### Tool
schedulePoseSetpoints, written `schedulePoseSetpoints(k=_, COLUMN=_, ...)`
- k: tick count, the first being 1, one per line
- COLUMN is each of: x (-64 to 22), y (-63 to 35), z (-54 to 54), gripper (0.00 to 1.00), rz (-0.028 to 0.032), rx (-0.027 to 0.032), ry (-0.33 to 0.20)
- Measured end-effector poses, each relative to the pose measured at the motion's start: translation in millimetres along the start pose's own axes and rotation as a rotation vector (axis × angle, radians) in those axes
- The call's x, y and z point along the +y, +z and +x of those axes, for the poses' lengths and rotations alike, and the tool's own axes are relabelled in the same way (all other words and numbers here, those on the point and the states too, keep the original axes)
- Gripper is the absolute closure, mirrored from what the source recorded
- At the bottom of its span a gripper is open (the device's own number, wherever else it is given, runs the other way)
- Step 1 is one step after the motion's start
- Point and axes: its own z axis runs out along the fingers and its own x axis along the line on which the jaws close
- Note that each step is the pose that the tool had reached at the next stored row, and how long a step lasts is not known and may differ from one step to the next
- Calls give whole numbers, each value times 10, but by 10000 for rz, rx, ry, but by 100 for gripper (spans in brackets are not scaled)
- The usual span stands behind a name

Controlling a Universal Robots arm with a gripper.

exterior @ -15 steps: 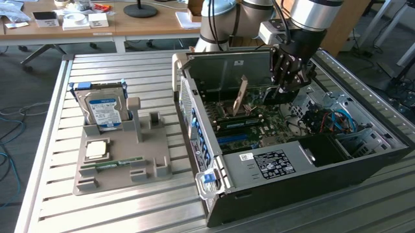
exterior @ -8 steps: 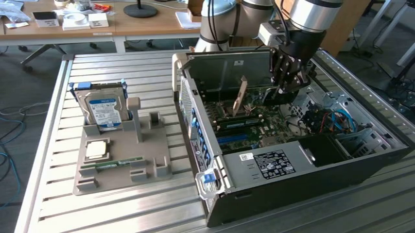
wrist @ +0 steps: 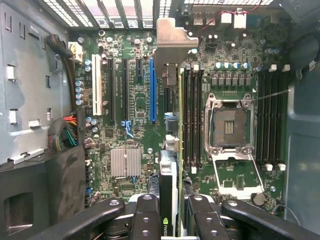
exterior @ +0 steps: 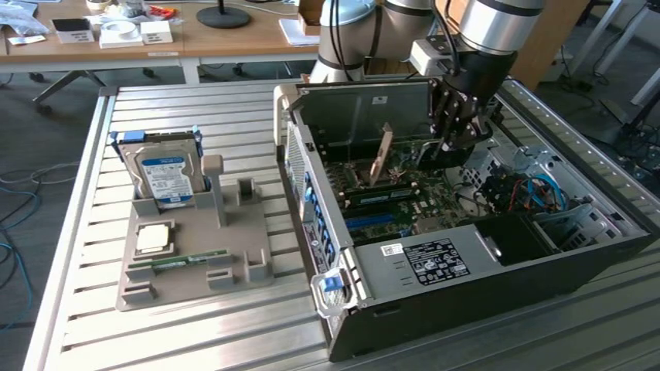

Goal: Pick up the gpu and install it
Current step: 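Insert the gpu into the slot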

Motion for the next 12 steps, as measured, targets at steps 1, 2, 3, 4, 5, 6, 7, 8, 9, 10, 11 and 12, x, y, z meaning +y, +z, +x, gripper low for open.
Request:
schedulePoseSetpoints(k=1, x=0, y=0, z=0, gripper=73, rz=-1, rx=0, ry=0)
schedulePoseSetpoints(k=2, x=0, y=1, z=0, gripper=73, rz=1, rx=-1, ry=0)
schedulePoseSetpoints(k=3, x=0, y=1, z=0, gripper=73, rz=0, rx=-1, ry=0)
schedulePoseSetpoints(k=4, x=0, y=1, z=0, gripper=73, rz=0, rx=-2, ry=0)
schedulePoseSetpoints(k=5, x=0, y=2, z=0, gripper=73, rz=0, rx=-1, ry=0)
schedulePoseSetpoints(k=6, x=0, y=5, z=0, gripper=73, rz=1, rx=-3, ry=0)
schedulePoseSetpoints(k=7, x=0, y=9, z=0, gripper=73, rz=1, rx=-5, ry=0)
schedulePoseSetpoints(k=8, x=0, y=13, z=0, gripper=73, rz=1, rx=-3, ry=0)
schedulePoseSetpoints(k=9, x=0, y=19, z=0, gripper=73, rz=0, rx=-1, ry=0)
schedulePoseSetpoints(k=10, x=0, y=26, z=1, gripper=73, rz=0, rx=-3, ry=0)
schedulePoseSetpoints(k=11, x=0, y=31, z=1, gripper=73, rz=1, rx=-3, ry=0)
schedulePoseSetpoints(k=12, x=0, y=32, z=1, gripper=73, rz=0, rx=-1, ry=0)
